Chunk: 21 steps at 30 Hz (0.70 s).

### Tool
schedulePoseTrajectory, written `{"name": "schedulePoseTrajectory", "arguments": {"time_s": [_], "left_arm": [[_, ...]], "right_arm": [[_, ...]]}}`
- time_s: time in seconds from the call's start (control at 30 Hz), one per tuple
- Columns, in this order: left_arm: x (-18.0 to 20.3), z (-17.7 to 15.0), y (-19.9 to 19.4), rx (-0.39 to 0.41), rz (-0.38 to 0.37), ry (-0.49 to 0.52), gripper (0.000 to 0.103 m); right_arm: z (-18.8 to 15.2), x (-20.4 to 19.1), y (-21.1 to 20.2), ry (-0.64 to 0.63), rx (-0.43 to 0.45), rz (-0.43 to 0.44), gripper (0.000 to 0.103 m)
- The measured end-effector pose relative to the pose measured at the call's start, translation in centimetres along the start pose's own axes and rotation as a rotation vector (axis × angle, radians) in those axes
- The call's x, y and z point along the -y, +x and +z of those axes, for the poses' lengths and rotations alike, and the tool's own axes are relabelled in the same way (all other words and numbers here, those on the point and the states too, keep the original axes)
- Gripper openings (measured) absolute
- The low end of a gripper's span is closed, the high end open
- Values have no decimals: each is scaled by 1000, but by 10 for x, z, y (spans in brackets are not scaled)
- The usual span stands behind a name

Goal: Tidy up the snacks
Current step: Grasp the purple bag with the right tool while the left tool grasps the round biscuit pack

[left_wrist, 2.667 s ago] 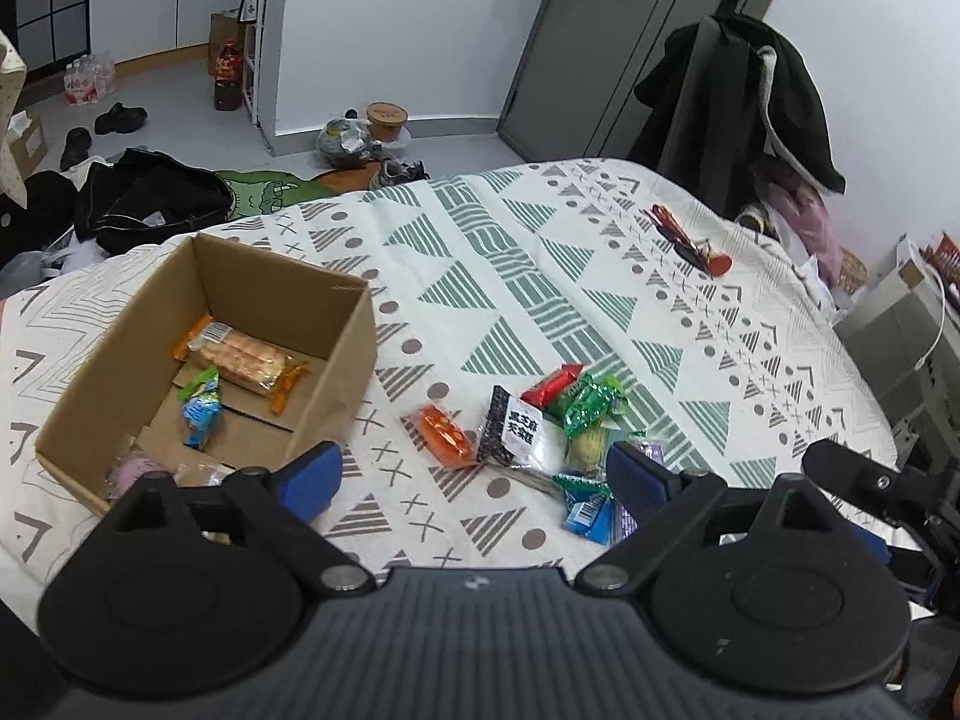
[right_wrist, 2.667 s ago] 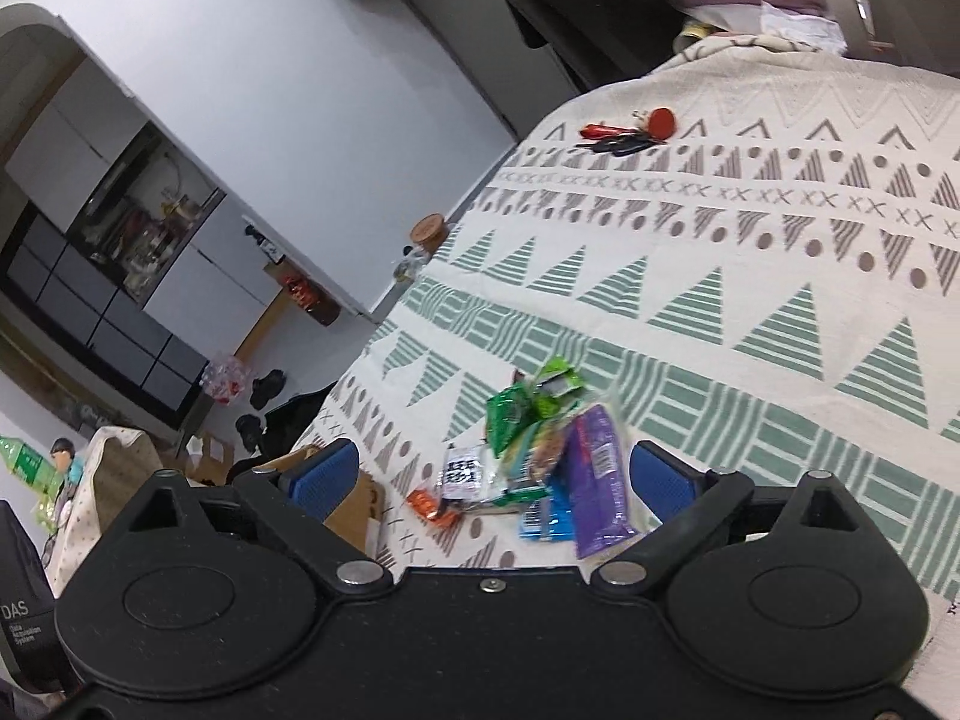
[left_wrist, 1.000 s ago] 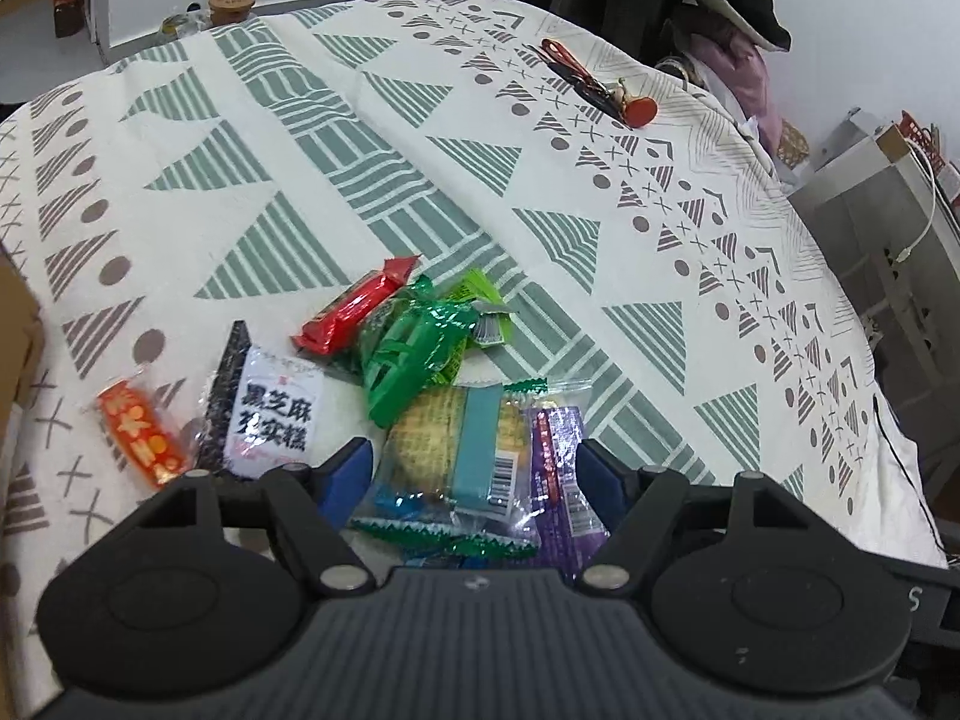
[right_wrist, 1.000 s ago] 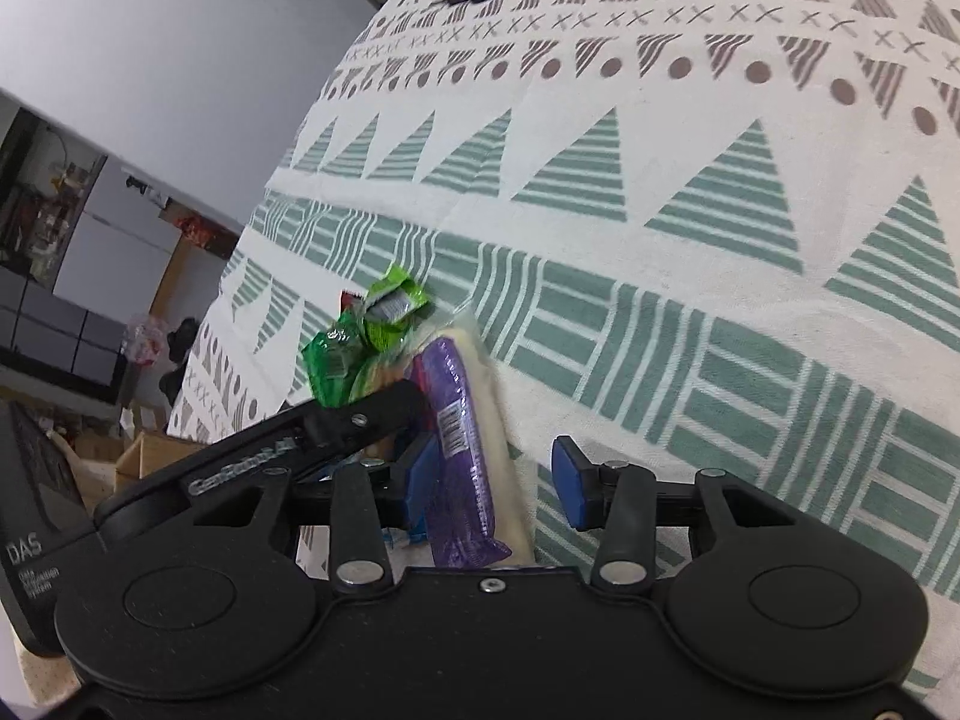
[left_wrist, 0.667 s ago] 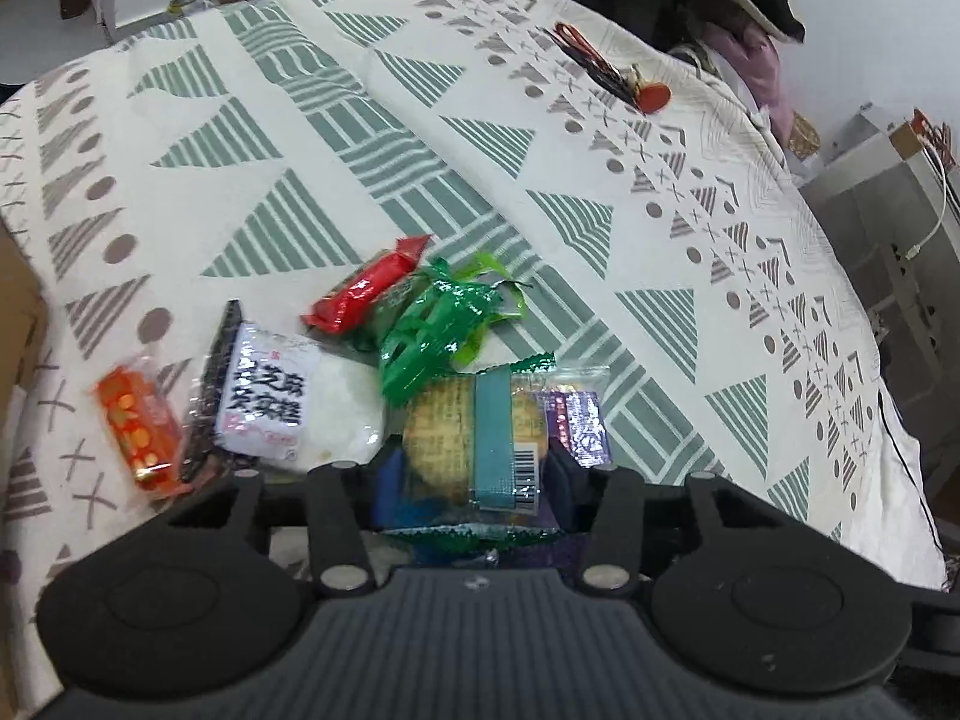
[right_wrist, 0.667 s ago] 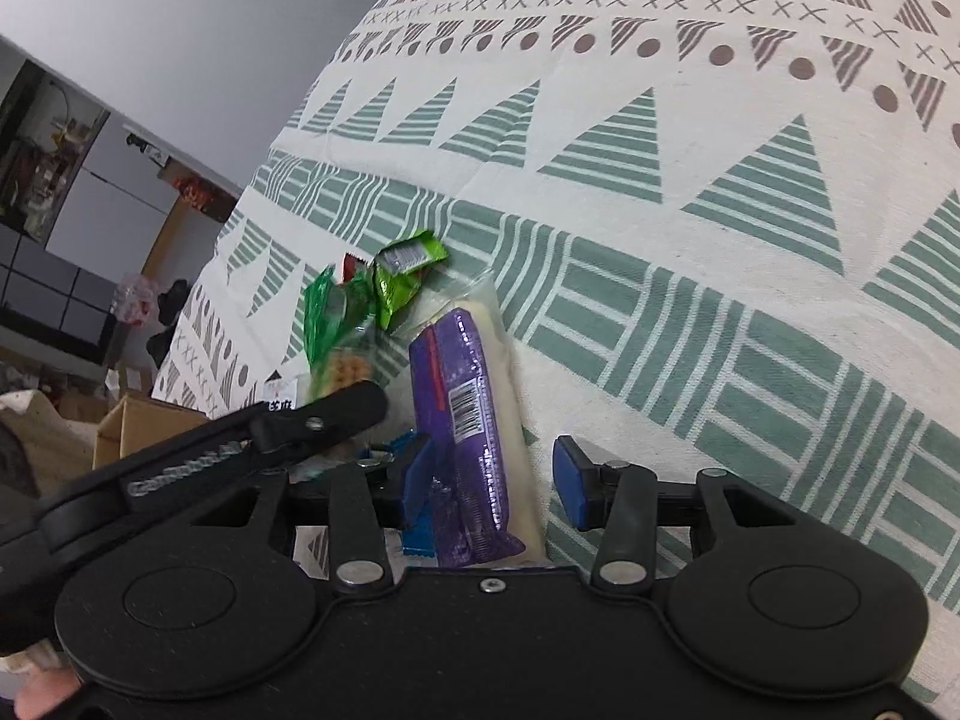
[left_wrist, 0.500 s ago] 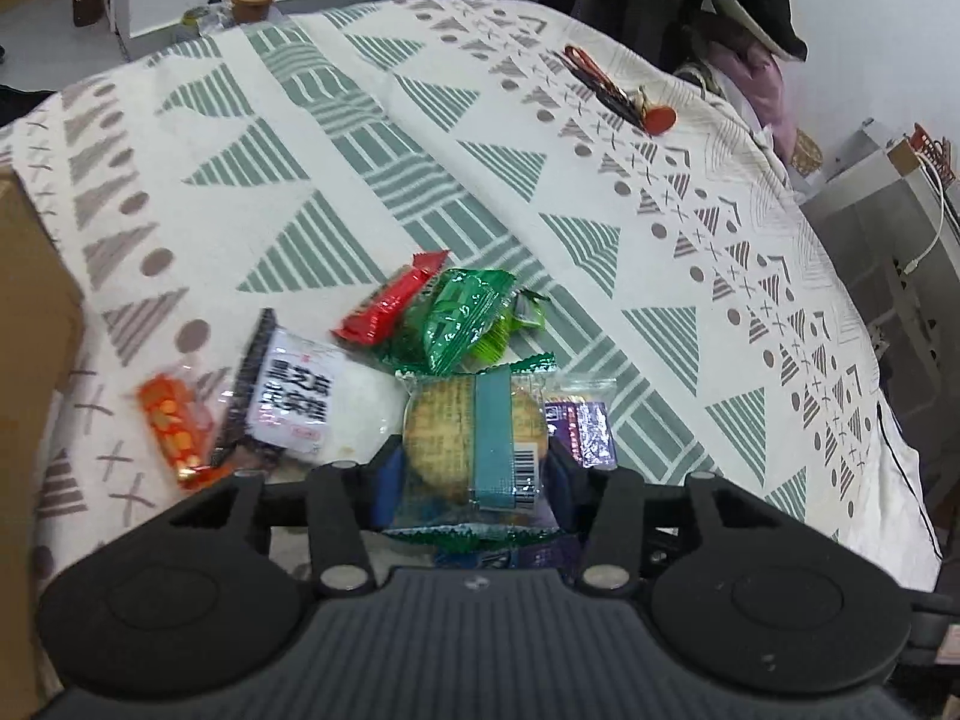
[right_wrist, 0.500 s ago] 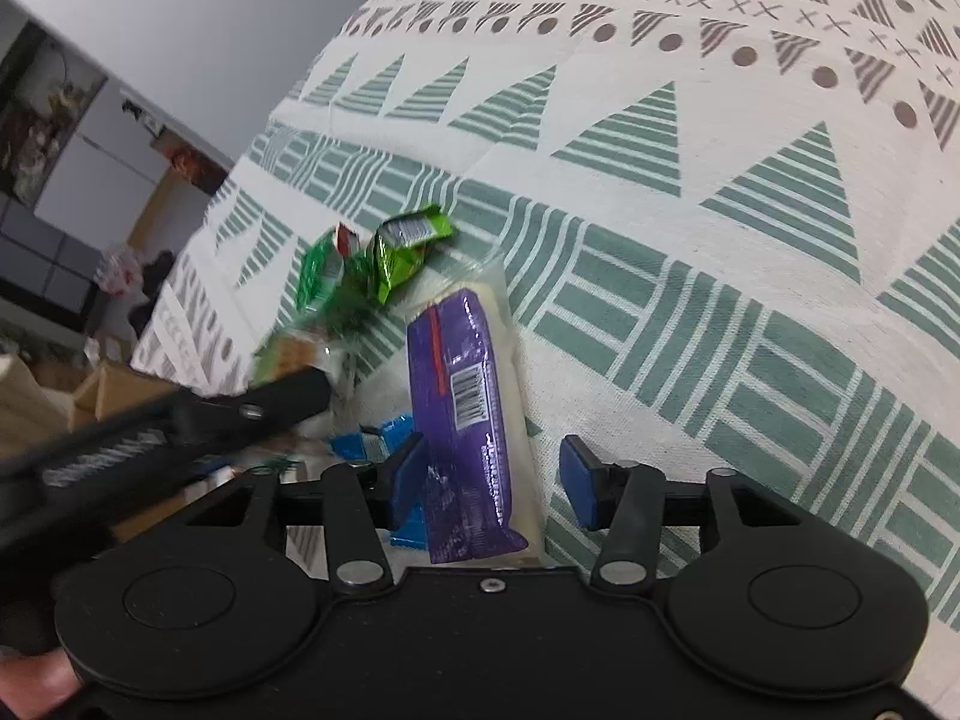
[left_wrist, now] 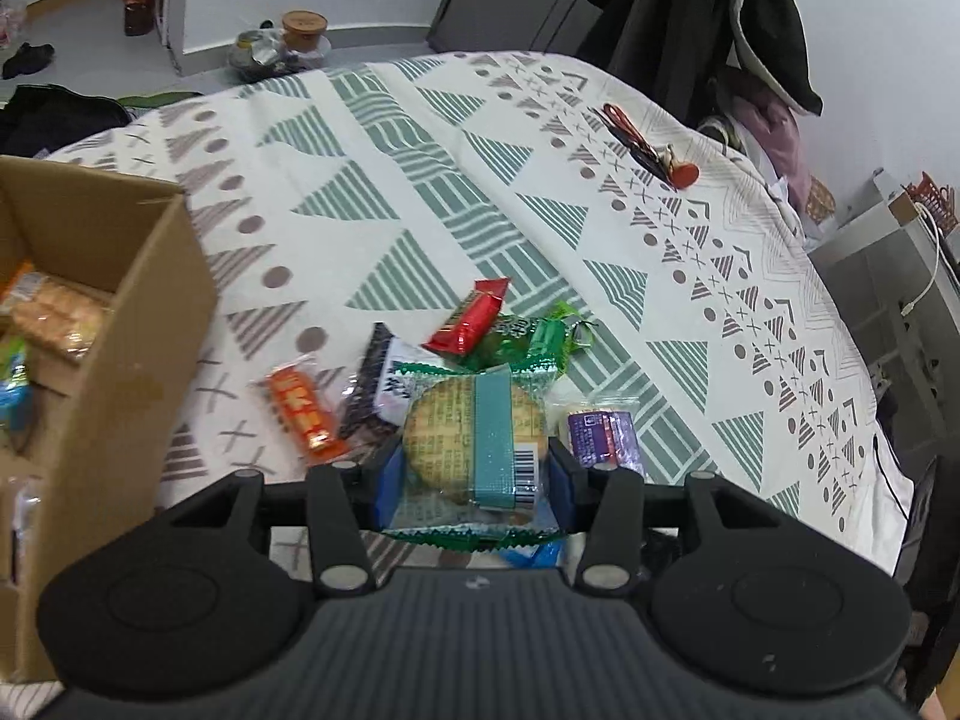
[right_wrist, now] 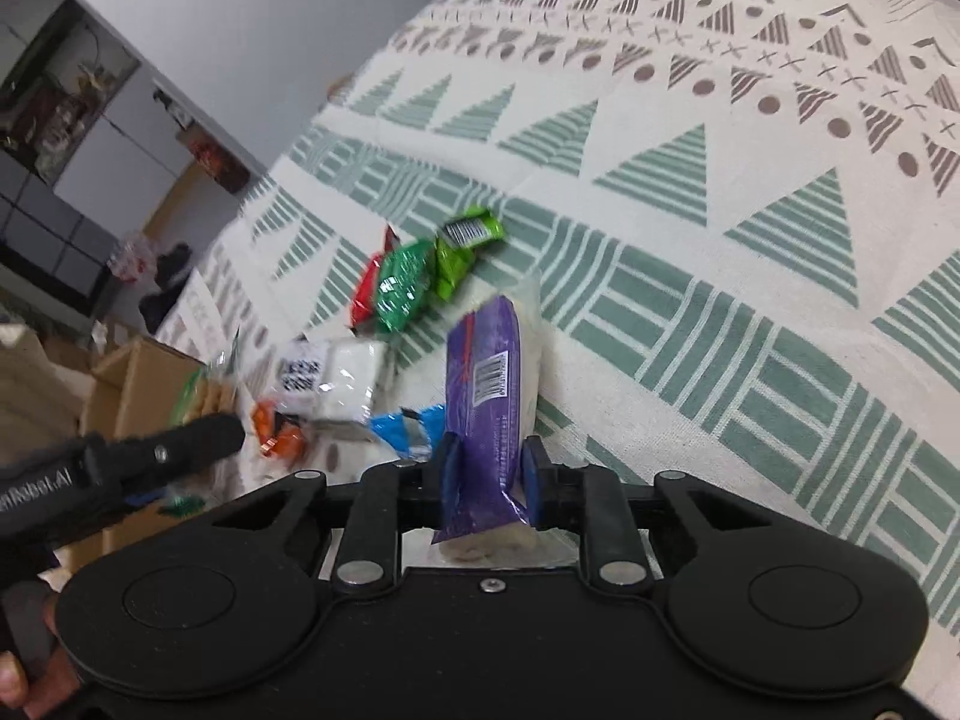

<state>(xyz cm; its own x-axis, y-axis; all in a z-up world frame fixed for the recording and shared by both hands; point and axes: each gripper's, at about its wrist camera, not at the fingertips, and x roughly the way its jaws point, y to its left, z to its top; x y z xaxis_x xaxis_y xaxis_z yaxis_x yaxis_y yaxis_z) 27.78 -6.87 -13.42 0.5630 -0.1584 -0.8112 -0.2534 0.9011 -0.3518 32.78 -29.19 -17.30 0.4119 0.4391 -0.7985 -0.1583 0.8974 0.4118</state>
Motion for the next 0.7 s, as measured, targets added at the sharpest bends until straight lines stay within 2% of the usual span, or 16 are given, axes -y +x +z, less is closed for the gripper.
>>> {"name": "schedulePoseTrajectory", "arguments": {"time_s": [0.23, 0.7], "left_arm": [[-10, -5, -26, 35, 12, -18, 47], [-38, 4, -85, 136, 61, -56, 47]], "right_arm": [[1, -2, -17, 39, 44, 85, 20], [4, -35, -27, 9, 97, 211, 20]]}}
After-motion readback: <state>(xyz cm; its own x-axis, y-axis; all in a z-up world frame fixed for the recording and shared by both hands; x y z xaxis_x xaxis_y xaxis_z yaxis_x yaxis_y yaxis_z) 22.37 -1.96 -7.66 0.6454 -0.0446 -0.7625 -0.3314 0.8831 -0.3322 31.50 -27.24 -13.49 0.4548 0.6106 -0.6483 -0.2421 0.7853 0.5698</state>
